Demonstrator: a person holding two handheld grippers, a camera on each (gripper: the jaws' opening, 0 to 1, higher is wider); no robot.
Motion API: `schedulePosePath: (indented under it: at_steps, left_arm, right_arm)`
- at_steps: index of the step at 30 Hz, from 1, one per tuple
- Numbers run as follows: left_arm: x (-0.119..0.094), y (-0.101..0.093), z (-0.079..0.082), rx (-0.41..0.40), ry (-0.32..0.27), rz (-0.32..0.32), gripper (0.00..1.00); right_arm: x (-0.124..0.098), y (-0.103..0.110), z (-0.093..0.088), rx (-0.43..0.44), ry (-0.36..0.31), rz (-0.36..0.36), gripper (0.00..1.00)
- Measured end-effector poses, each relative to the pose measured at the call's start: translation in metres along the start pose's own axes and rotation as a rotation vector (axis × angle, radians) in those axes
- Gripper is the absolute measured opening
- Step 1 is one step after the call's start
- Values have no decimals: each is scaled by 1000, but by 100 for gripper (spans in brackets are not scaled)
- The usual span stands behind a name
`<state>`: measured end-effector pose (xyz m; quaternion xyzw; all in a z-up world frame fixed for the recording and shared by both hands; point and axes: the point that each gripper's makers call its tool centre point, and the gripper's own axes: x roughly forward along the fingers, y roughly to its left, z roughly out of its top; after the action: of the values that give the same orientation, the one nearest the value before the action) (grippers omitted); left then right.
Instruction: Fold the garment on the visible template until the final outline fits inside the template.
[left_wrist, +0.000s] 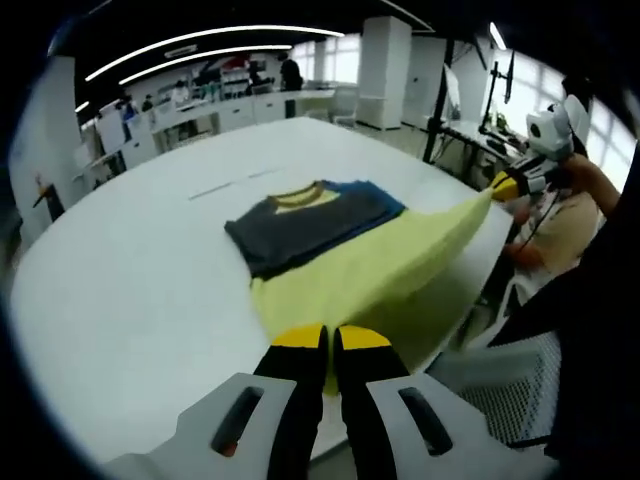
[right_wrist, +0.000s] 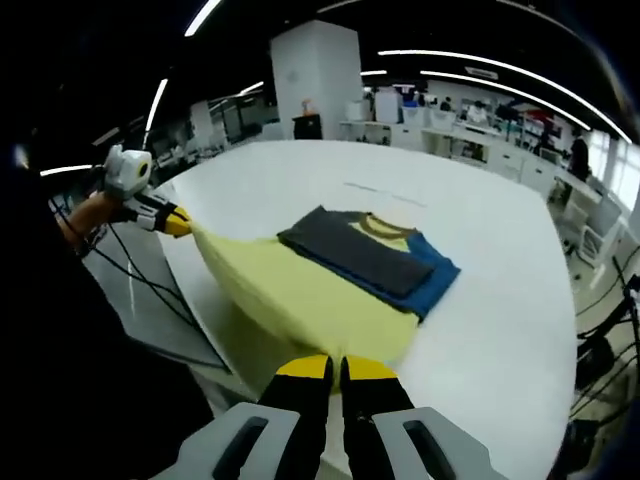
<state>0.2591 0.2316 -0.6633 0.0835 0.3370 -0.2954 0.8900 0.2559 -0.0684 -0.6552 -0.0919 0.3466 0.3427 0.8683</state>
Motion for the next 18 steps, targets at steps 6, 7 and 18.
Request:
schedulePosePath:
  at_steps: [6, 7, 18]
  left_arm:
    - [-6, -6, 12, 33, 2, -9, 1]
    - [-7, -6, 15, 39, 1, -10, 1]
    - [11, 6, 31, 100, 6, -1, 1]
  right_arm:
    - [-7, -7, 20, -38, -26, -43, 0]
    - [-7, -8, 22, -50, -28, -49, 0]
    - [12, -31, 37, -83, -31, -81, 0]
